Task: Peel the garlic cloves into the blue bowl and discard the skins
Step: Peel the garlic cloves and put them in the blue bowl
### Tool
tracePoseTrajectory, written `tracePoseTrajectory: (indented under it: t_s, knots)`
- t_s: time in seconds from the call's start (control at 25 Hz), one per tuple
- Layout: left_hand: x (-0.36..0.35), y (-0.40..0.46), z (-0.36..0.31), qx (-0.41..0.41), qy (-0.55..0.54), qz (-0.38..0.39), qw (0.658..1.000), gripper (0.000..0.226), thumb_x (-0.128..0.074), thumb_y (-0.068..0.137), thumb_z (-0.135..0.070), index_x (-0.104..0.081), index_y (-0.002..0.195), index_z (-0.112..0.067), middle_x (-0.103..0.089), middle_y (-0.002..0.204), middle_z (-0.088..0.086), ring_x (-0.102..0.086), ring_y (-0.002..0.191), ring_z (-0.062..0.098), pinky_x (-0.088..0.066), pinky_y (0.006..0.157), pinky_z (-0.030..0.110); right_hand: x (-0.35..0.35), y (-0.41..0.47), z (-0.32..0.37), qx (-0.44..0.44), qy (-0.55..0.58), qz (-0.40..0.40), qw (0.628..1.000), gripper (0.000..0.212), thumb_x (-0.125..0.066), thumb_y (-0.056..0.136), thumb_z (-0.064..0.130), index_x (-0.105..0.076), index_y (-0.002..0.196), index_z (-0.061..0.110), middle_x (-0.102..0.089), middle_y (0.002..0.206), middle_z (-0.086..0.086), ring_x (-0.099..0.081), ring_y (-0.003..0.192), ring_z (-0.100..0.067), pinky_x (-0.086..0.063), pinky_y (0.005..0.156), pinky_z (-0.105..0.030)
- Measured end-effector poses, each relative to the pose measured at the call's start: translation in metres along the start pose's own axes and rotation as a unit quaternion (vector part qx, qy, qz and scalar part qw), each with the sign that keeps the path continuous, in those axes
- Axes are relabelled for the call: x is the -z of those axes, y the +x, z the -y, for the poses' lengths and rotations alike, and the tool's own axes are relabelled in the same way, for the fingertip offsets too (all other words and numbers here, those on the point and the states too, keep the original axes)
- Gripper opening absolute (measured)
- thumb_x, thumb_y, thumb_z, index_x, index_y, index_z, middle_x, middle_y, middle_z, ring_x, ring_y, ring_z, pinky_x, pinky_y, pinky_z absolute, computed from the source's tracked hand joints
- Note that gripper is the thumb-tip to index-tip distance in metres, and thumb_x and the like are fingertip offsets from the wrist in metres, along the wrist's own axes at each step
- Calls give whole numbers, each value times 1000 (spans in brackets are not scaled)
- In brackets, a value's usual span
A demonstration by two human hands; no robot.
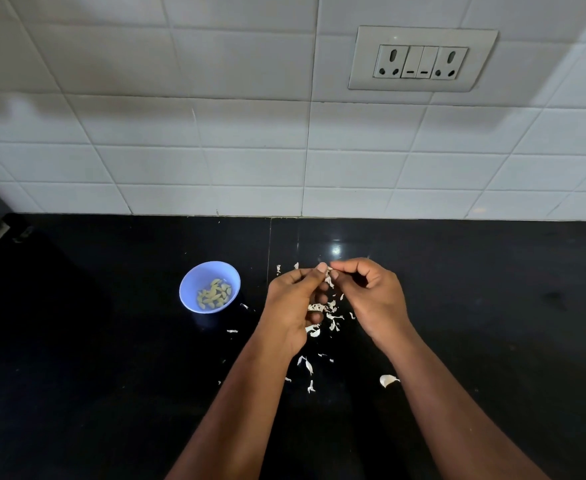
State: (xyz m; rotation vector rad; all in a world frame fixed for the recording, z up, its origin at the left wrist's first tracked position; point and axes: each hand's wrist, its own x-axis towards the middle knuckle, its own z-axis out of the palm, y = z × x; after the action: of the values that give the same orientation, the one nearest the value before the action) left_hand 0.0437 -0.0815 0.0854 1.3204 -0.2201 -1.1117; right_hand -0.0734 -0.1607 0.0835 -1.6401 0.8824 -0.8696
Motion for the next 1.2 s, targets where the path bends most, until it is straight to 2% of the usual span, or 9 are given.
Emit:
tracePoseTrajectory:
  t_s: [0.16, 0.36, 0.44, 0.64, 0.76, 0.84, 0.92, 1.04, 1.2]
  knots:
    - [0, -2, -3, 72, -65, 27, 995, 15, -69, 99, -20, -75, 101, -7, -67, 77, 1, -59, 59, 9, -31, 41, 19, -1, -4, -2, 35, -37, 3, 999, 15, -75, 94, 8, -81, 101, 20, -76, 97, 13, -72, 97, -2, -53, 82, -12]
    - [5, 1, -4, 103, -72, 48, 991, 12, -66, 94, -14, -74, 91, -6, -69, 81, 4, -60, 60, 11, -32, 40, 19, -2, -10, -7, 67, -74, 5, 995, 19, -74, 94, 5, -80, 103, 20, -75, 101, 10, -71, 101, -6, -54, 87, -15]
    - [9, 3, -4, 107, -82, 49, 990, 10, -67, 93, -12, -72, 96, -4, -69, 80, 5, -60, 60, 9, -33, 39, 18, -3, -9, -7, 52, -56, 17, 997, 15, -74, 95, 9, -80, 103, 20, -76, 102, 9, -72, 102, -7, -55, 88, -17]
    - [-3, 11, -4, 100, -87, 20, 991, 13, -65, 95, -8, -68, 83, -7, -64, 69, 2, -54, 55, 8, -33, 39, 18, -7, -3, -9, 8, -26, -9, 1000, 13, -72, 97, 11, -78, 105, 19, -77, 100, 10, -73, 98, -3, -55, 84, -16]
    - [-17, 16, -6, 91, -61, 12, 994, 15, -58, 97, -10, -66, 84, -11, -59, 69, 0, -52, 53, 10, -33, 41, 20, -8, 6, -8, -20, -16, -32, 999, 11, -69, 99, 16, -76, 103, 24, -76, 97, 15, -72, 94, -1, -55, 80, -15]
    - [-23, 18, -1, 98, -47, -1, 994, 16, -54, 95, -13, -64, 83, -14, -59, 69, -1, -53, 54, 12, -35, 43, 21, -2, 15, -11, -52, -56, -36, 996, 10, -66, 101, 23, -73, 101, 29, -75, 94, 14, -71, 89, -2, -58, 79, -22]
    - [-22, 20, 8, 110, -37, -33, 993, 19, -48, 93, -14, -56, 77, -17, -60, 65, -1, -53, 52, 14, -36, 46, 23, 6, 24, -20, -67, -215, 19, 974, 7, -63, 100, 27, -69, 100, 27, -74, 92, 9, -70, 84, -9, -59, 78, -36]
    - [-19, 25, 23, 108, -15, -72, 991, 20, -44, 96, -15, -51, 78, -19, -57, 63, -3, -52, 52, 13, -35, 46, 23, 14, 35, -31, -32, -467, 95, 878, 8, -56, 98, 24, -62, 102, 22, -70, 97, 1, -67, 89, -27, -52, 71, -38]
    - [-12, 29, 29, 61, 14, -84, 994, 31, -54, 108, -41, -60, 93, -16, -57, 63, -3, -54, 50, 10, -38, 43, 23, 11, 45, -35, 19, -555, 85, 827, 18, -54, 90, 6, -57, 105, 15, -66, 102, -4, -64, 93, -31, -44, 68, -36]
